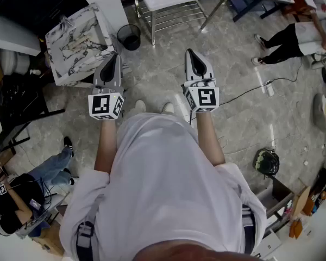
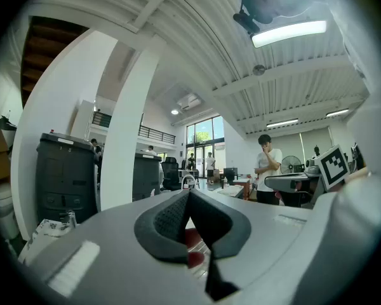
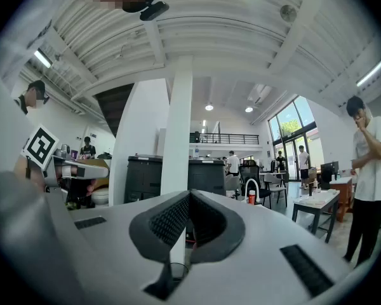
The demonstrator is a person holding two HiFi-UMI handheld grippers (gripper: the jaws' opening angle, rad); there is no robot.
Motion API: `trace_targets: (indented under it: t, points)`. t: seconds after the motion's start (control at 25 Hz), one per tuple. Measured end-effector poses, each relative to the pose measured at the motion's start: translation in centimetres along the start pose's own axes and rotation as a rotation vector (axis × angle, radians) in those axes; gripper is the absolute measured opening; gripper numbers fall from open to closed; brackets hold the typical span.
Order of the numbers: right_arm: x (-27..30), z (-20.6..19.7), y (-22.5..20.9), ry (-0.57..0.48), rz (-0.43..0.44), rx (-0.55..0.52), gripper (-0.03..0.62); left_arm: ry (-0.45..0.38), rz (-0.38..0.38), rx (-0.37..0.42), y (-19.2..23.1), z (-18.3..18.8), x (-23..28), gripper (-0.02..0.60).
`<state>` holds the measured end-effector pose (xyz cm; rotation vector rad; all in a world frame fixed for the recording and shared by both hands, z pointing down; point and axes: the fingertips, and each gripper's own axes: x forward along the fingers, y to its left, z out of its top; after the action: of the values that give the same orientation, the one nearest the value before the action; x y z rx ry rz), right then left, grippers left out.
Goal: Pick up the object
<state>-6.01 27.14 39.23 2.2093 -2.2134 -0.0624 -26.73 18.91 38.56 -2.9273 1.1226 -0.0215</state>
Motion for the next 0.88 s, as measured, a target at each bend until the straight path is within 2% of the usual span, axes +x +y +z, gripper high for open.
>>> trace_targets:
  t: [0.52,0.72,0.88]
  points:
    - [-0.1,-0.4,-0.6,0.004,-0.025,-0.008,0.003,0.006,-0.013,-0.004,-0.2,-0.1,0.7,0.0]
    - [-0.5,-0.7,-1.2,0.005,-0.043,0.023,0.005,0.007,-0.01,-0.007,-0.3,-0.2,0.7,0.0]
    - [-0.8,-1.0,-1.6,0.013,-0.041,0.038,0.07,0.007,-0.004,-0.009,-0.3,-0.4,0.8,0.0]
